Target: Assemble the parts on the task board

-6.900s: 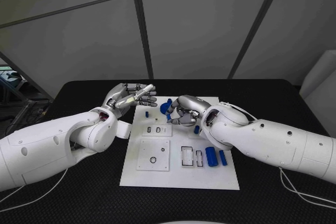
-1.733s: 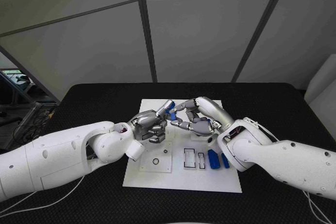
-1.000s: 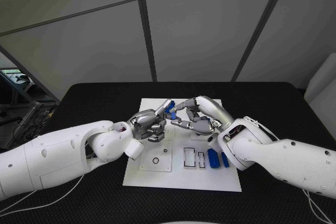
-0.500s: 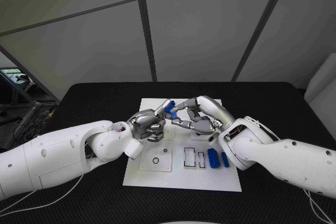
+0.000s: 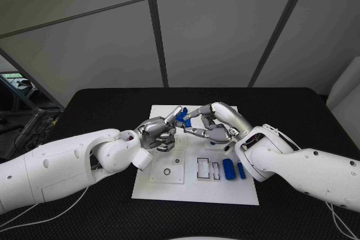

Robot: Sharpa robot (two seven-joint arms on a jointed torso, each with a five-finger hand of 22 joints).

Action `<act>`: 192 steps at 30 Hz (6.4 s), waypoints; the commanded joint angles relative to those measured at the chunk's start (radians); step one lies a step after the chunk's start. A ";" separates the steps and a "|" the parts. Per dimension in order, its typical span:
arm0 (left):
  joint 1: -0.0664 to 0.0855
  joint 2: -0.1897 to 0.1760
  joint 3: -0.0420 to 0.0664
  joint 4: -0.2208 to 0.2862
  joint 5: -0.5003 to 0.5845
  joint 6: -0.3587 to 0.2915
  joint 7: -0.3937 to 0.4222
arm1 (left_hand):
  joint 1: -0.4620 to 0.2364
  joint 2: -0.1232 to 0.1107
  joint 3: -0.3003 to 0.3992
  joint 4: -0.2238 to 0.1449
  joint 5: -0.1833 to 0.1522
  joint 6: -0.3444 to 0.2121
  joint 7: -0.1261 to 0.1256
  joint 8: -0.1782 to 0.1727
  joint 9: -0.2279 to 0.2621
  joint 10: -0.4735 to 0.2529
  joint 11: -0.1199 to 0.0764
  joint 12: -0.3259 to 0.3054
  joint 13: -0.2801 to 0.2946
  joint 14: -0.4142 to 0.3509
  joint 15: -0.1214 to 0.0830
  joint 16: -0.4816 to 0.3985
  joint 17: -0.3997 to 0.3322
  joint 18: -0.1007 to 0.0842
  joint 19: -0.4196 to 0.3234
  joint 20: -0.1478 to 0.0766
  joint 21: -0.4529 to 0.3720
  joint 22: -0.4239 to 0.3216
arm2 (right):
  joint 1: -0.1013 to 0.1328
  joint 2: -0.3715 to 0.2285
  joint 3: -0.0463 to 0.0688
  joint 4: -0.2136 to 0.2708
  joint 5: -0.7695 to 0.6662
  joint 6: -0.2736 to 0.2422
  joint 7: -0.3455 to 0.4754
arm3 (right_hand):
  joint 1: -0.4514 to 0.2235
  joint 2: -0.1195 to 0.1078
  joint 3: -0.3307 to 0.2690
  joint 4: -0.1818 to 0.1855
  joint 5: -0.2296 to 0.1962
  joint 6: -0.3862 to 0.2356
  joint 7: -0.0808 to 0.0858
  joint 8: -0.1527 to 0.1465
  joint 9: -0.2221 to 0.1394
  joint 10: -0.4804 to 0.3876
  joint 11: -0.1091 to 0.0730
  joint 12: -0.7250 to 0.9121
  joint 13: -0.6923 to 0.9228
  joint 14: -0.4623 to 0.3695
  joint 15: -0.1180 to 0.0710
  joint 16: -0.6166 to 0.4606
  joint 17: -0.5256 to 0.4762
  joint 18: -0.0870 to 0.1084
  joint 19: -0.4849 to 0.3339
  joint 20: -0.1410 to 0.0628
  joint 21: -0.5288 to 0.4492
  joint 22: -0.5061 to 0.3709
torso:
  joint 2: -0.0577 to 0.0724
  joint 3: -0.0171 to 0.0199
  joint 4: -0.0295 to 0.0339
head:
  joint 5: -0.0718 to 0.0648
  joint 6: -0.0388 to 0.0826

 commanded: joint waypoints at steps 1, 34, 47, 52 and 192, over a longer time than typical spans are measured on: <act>0.002 -0.002 0.002 0.000 -0.002 0.005 0.021 | 0.010 0.001 0.000 -0.008 -0.002 0.009 0.000 0.003 -0.001 0.000 -0.004 0.000 -0.001 0.099 -0.009 0.002 0.251 0.000 0.001 -0.003 0.005 -0.001 | 0.000 -0.002 -0.001 -0.002 -0.002 0.007 -0.010 | 0.004 0.007 0.002 -0.003 0.005 0.005 0.001 0.005 0.002 0.006 0.002 0.007 0.001 0.087 -0.009 0.007 0.174 -0.017 0.008 -0.002 0.004 0.001 | 0.000 -0.0005 -0.0004 | 0.000 -0.001; 0.009 -0.042 0.007 -0.065 -0.234 -0.116 -0.068 | 0.054 -0.045 -0.015 -0.013 -0.005 -0.134 0.055 -0.077 -0.019 -0.090 0.044 -0.095 -0.123 0.056 0.030 -0.062 0.158 0.026 -0.083 0.031 -0.068 -0.136 | 0.000 0.014 0.000 -0.012 -0.012 0.002 -0.034 | 0.004 0.011 0.003 -0.003 0.008 0.013 -0.002 0.006 0.005 0.005 -0.001 0.009 0.004 0.088 -0.011 0.008 0.176 -0.017 0.008 -0.003 0.004 0.002 | -0.001 -0.0021 -0.0030 | 0.001 -0.007; 0.063 -0.151 0.024 -0.071 -0.159 -0.192 0.085 | 0.164 -0.077 0.005 -0.071 -0.005 -0.141 0.070 -0.065 -0.027 -0.351 0.062 -0.397 -0.448 -0.170 0.049 -0.389 -0.210 0.119 -0.417 0.051 -0.415 -0.659 | 0.002 0.085 -0.001 -0.117 -0.143 0.121 -0.227 | 0.002 0.008 0.001 -0.004 0.007 0.018 -0.003 0.008 0.007 -0.005 -0.002 -0.001 -0.006 0.085 -0.012 0.003 0.165 -0.013 -0.003 -0.003 -0.005 -0.017 | 0.001 -0.0063 -0.0008 | 0.003 -0.016; 0.068 -0.156 0.024 -0.055 -0.113 -0.225 0.143 | 0.212 -0.090 0.009 -0.099 -0.005 -0.146 0.076 -0.058 -0.029 -0.451 0.074 -0.494 -0.522 -0.389 0.064 -0.709 -0.514 0.123 -0.490 0.068 -0.562 -0.772 | 0.002 0.153 -0.002 -0.195 -0.165 0.153 -0.261 | 0.001 0.009 0.001 -0.004 0.007 0.020 -0.004 0.008 0.007 -0.012 -0.002 -0.010 -0.016 0.084 -0.012 0.001 0.162 -0.012 -0.007 -0.004 -0.009 -0.023 | 0.002 -0.0048 -0.0015 | 0.005 -0.018; 0.070 -0.106 0.024 -0.030 -0.017 -0.218 0.182 | 0.260 -0.095 0.006 -0.141 -0.005 -0.180 0.089 -0.006 -0.041 -0.522 0.097 -0.600 -0.710 -0.459 0.091 -0.843 -0.670 0.123 -0.452 0.094 -0.794 -0.954 | -0.010 0.274 -0.024 -0.293 -0.221 0.240 -0.333 | -0.046 -0.038 -0.101 0.027 -0.008 -0.210 0.059 -0.082 -0.014 -0.168 0.054 -0.133 -0.164 0.063 0.035 -0.034 0.099 0.011 -0.093 0.039 -0.094 -0.151 | 0.000 -0.0034 -0.0025 | 0.015 -0.056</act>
